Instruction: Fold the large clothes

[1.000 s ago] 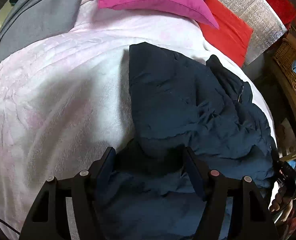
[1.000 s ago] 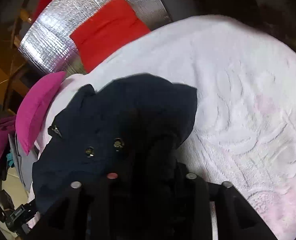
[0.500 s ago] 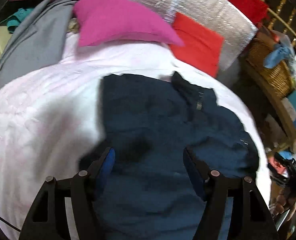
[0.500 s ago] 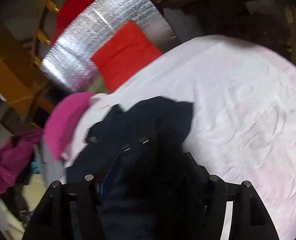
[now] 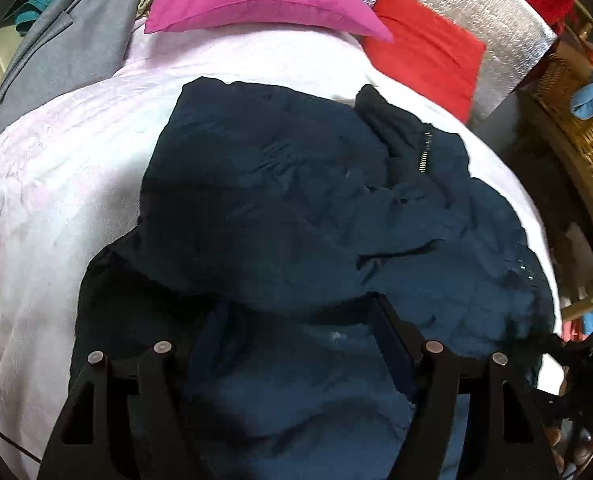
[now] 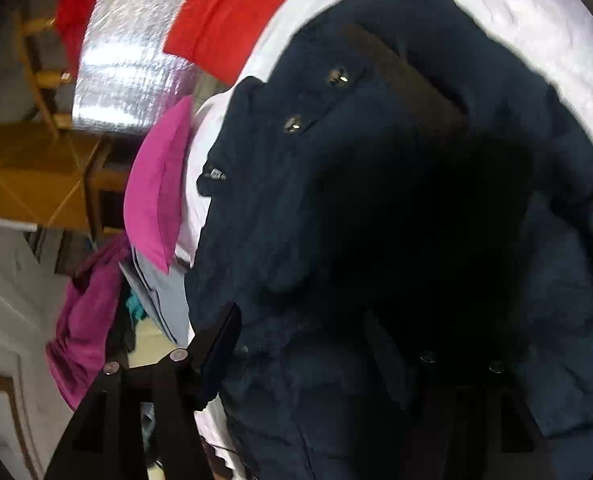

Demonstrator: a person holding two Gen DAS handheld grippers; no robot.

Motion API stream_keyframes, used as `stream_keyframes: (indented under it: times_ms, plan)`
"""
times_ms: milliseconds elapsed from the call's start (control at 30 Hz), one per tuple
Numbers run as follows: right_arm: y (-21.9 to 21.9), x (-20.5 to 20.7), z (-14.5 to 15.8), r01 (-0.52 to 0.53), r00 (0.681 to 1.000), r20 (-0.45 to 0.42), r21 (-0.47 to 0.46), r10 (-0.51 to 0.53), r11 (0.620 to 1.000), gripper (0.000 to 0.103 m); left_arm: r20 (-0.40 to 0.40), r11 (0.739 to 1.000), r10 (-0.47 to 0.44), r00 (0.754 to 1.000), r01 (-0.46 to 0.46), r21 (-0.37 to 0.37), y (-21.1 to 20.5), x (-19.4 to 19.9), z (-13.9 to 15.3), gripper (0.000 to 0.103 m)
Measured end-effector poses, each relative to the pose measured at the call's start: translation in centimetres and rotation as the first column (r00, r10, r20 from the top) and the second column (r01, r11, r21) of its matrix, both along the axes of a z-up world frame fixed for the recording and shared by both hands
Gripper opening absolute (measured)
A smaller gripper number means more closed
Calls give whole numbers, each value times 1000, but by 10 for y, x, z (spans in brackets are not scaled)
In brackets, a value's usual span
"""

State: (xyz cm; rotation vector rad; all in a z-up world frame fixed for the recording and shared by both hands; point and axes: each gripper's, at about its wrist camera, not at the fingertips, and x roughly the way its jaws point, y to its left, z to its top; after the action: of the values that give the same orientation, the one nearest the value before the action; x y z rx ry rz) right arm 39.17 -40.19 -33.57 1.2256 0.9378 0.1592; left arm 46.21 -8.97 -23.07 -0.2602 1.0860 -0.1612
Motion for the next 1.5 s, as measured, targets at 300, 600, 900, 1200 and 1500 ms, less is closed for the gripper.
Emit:
stream_keyframes:
  times_ms: [300, 600, 900, 1200, 1500]
  plan:
    - [-9, 22, -16, 155, 987, 24, 64, -157, 986, 66, 31, 996, -18, 999, 15, 92, -12, 3, -6, 74]
    - [-5, 24, 8, 140, 988, 78, -134, -130, 981, 20, 37, 990, -32, 999, 27, 137, -15, 0, -6, 74]
    - [1, 22, 5, 78, 997, 5, -208, -78, 975, 20, 41, 985, -53, 998, 45, 164, -20, -7, -6, 74]
    - [-1, 11, 18, -61, 998, -27, -256, 56, 965, 45, 143, 955, -104, 984, 58, 290, -26, -27, 15, 74]
    - [-23, -18, 48, -82, 995, 21, -339, 94, 937, 54, 268, 926, -146, 952, 36, 376, -28, -43, 42, 74]
